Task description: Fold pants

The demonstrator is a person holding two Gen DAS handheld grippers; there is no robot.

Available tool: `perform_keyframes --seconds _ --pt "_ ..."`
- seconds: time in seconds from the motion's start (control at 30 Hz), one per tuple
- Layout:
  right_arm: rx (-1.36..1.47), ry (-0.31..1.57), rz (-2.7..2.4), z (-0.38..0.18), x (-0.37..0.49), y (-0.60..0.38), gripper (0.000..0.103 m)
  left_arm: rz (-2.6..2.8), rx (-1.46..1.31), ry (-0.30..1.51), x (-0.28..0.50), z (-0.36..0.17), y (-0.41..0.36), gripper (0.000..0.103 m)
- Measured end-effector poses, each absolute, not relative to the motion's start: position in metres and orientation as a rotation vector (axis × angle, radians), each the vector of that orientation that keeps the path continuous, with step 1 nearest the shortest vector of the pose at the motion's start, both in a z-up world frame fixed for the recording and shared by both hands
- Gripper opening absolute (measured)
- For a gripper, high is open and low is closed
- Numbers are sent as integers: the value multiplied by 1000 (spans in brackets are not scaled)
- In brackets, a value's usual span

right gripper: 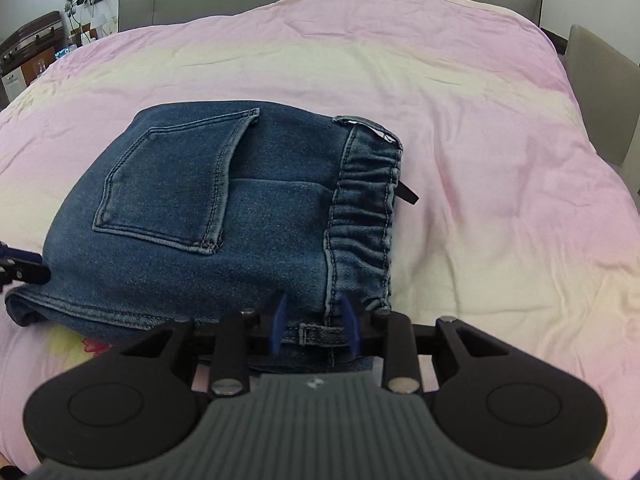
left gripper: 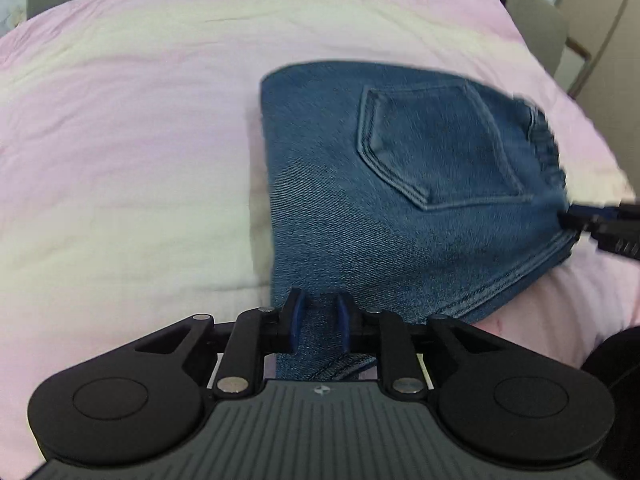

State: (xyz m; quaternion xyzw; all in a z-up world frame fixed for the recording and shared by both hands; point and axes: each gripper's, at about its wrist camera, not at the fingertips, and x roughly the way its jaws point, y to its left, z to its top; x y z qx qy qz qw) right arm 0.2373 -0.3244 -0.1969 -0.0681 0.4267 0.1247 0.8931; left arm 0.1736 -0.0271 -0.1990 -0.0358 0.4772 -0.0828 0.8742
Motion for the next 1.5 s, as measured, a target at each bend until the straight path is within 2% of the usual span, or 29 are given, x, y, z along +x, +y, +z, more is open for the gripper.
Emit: perform_keyframes --seconds 0.07,0.13,0.2,0.3,0.47,0.5,0.57,0.6,0.7,0.87,1.0,1.1,1.17,1.27,1.37,1.4,1.43,1.5 --pt "-123 889 256 -197 240 -327 26 -171 -95 962 162 -190 -20 22" --pt "-90 890 259 -198 239 -330 26 -189 -46 920 144 -184 -20 28" --pt "-71 892 260 -198 239 -332 26 -219 32 894 125 -182 -26 44" --pt "-84 891 259 -196 236 -328 27 -236 156 883 107 -189 -40 58" --pt "-77 892 259 -196 233 -328 27 -183 237 880 111 -212 -50 64" --pt "-76 892 259 -196 233 -328 27 -180 225 894 114 -216 -50 56" --pt "-80 892 259 -196 233 -328 27 -168 218 874 113 -214 -51 34" --pt "-84 892 259 -196 233 -327 27 -152 223 867 111 -212 -52 30" --pt "-87 894 262 -195 234 -327 27 -124 228 866 107 -210 -48 27" --pt "-117 896 276 -197 233 -323 27 -94 139 985 121 -239 -34 25" --pt "-123 897 273 -197 234 -324 27 -122 94 1024 123 -228 -32 21" --pt "-122 899 268 -196 235 -324 27 -146 48 1064 121 -214 -24 23" --pt "-124 899 266 -195 235 -323 27 -156 62 1051 115 -202 -23 28" --pt "-141 898 265 -192 234 -321 27 -151 95 1007 110 -182 -24 29" --pt "-191 897 269 -184 234 -314 29 -160 90 974 112 -164 -24 38" --pt "-203 899 272 -181 234 -313 33 -167 90 960 114 -160 -23 42" --pt "-209 899 279 -176 234 -312 45 -169 90 950 117 -156 -23 44" --pt "-187 894 304 -166 233 -313 62 -168 98 933 128 -151 -25 51"
